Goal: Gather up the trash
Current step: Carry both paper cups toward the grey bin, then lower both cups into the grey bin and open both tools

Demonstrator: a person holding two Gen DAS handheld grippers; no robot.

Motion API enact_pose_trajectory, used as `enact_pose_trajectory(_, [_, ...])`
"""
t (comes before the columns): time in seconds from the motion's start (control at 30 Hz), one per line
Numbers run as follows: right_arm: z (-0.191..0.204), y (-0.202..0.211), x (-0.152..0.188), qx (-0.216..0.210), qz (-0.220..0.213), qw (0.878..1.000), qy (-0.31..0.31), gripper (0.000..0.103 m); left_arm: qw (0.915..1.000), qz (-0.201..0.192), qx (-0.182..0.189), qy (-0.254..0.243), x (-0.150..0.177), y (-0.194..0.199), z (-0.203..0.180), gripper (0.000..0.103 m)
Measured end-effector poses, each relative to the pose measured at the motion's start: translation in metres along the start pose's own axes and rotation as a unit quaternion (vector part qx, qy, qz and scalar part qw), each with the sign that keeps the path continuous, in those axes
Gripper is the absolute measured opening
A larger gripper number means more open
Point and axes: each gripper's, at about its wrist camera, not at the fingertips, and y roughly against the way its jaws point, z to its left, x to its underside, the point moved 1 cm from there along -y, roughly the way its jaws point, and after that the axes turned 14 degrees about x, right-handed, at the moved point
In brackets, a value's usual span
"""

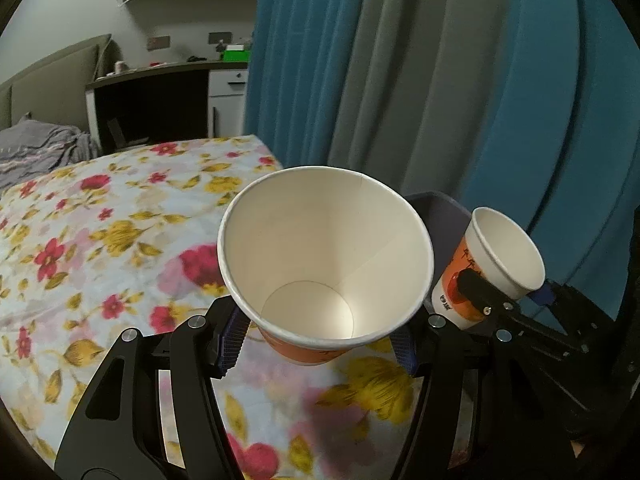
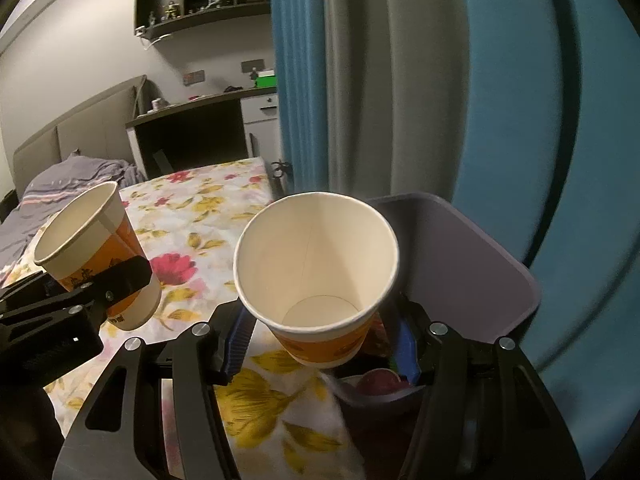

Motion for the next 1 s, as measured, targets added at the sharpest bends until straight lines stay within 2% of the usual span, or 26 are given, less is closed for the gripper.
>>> enact_pose_trajectory(0.27, [-0.020, -0.014, 0.001, 0.022, 0.006, 1.000, -0.012, 0.058, 0.9996, 0.002, 0.025, -0.013, -0.008, -0.021, -0.022, 0.059])
enact_pose_trajectory(0.6, [-0.054, -0.042, 0.010, 0.075, 0.015, 0.996, -0.036, 0.058, 0.9982, 0.007, 0.059, -0.013, -0.019, -0.047, -0.039, 0.059])
enact_pose_trajectory(0.83, [-0.064, -0.065, 0.021, 0.076, 0.045, 0.995, -0.046, 0.060, 0.9958, 0.023, 0.089, -0.002, -0.021, -0.075, -0.051, 0.059])
enact_pose_trajectory(1.0, [-0.068, -0.070, 0.020, 0.072, 0.051, 0.995, -0.054, 0.061, 0.9932, 0.035, 0.111, 0.007, -0.021, -0.092, -0.058, 0.060])
